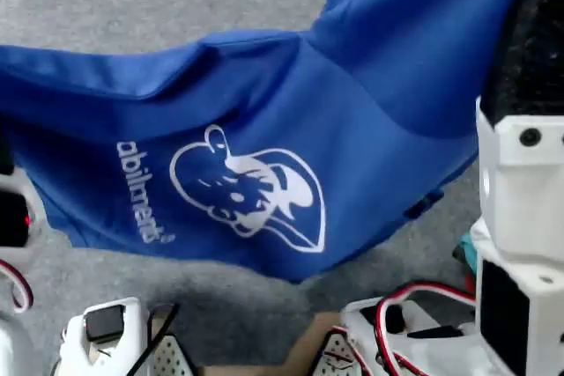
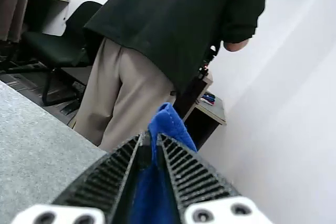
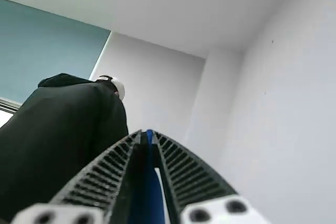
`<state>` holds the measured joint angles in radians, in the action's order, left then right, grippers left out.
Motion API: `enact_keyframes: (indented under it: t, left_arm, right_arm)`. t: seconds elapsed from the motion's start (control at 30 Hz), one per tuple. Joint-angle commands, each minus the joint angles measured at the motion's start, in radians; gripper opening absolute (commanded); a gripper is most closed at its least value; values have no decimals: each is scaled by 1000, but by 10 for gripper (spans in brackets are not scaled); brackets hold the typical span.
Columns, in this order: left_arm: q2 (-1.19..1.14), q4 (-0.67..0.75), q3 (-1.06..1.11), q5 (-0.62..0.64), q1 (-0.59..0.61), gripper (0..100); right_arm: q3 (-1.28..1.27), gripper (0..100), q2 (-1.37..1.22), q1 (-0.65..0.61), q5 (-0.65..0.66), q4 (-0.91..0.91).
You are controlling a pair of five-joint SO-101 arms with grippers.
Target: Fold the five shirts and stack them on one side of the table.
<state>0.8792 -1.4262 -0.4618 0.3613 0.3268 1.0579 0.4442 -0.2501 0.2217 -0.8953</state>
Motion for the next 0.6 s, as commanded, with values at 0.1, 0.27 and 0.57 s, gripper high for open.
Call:
enact_keyframes:
  t: [0.1,0.27,0.57]
  left_arm:
    - [2,29,68,-8,11,20]
    - [4,29,69,-55,11,20]
    - [39,-5,222,-98,6,20]
  right_arm:
    - [-61,4,-2,-119,157,94]
    - [-53,4,5,-131,212,68]
    - [-107,4,24,-131,218,-77]
